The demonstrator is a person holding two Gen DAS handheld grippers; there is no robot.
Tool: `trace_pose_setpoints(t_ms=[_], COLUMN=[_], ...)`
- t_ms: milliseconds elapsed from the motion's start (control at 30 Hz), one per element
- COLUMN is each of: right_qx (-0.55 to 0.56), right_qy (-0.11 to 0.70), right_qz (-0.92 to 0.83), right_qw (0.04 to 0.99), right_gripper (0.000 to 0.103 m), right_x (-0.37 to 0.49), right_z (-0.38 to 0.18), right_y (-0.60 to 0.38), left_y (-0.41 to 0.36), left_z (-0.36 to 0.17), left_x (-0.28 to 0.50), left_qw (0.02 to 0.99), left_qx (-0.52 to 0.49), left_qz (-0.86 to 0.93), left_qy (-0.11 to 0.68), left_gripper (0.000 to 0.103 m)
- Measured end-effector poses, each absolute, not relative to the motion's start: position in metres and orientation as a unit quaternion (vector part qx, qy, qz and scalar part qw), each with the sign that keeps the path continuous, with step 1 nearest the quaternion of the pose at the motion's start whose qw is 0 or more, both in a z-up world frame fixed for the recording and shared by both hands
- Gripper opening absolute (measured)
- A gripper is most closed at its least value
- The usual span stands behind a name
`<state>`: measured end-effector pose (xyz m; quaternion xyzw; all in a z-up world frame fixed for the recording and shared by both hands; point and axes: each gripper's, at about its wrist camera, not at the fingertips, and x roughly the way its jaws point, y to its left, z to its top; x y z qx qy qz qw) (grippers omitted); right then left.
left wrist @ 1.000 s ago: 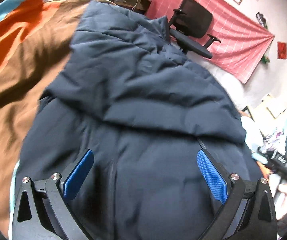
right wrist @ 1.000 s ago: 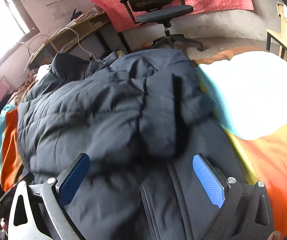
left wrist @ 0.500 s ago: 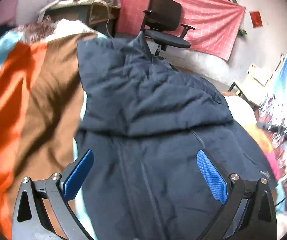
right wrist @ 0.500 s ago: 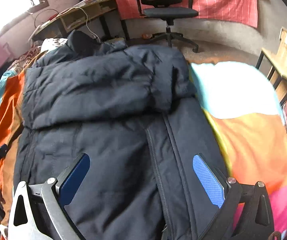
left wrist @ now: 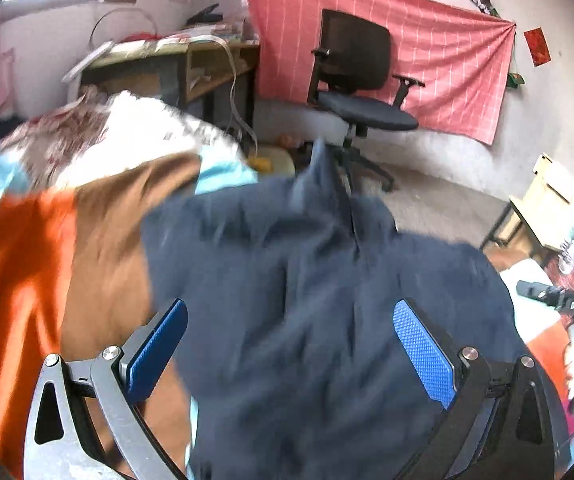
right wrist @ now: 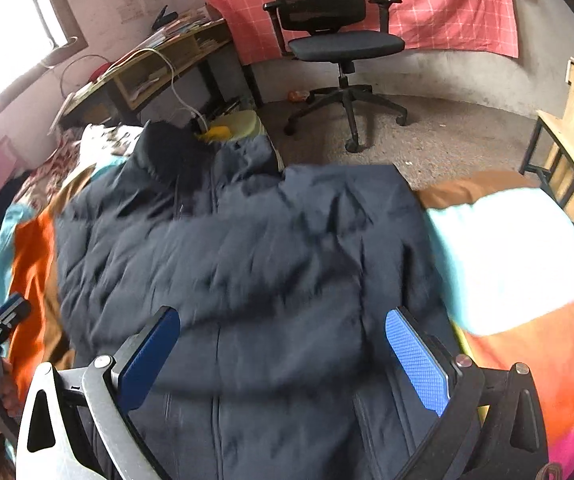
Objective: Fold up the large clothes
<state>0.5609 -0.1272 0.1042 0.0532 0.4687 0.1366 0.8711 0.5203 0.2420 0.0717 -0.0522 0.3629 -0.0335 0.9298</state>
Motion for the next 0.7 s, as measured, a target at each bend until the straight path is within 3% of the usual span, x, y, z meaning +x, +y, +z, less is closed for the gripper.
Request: trace_pose_setpoints(t_ms=[233,433,567,633,667,700], right_qx=[0.078,0.117,0.158,0.176,0.191,0.202], right_qy=[0.454,0.486,0.507,0.516,0.519,0.519], right_qz=[0.161,0.195,0.177,0.169,0.163,0.16], right_qw=[0.873,0.844,0.829,0.821,0.817,0.815], right_gripper=[0.103,0.103,0.09,0.085,0.085,0.082], right_x=[0.695,0.788,0.833,0.849,0.857,0.86], right_z=[0.07,0.03,0.0,-0.011,-0.018,-0.021], right_y=[-0.095,-0.057,-0.045,-0.042,-0.042,-0.045], left_y=[0.237,0.236,0.234,0.236,0.237,0.238], left_z=[0.053,0.031,0.022,0.022,0.023,0.023], left_x=[0.638,0.705,0.726,0.727,0.727,0.727], left_qw=[0.936,0.928,0.928,0.932,0.935,0.938], left_qx=[-0.059,-0.069,-0.054,-0.057,-0.061,-0.064], left_qz=[0.008,0.034,0.047,0.042,0.032,0.022], left_qy=[0.348,0.365,0.366,0.354,0.347,0.341], left_gripper=[0.101,0.101,0.1,0.093,0.085,0.07])
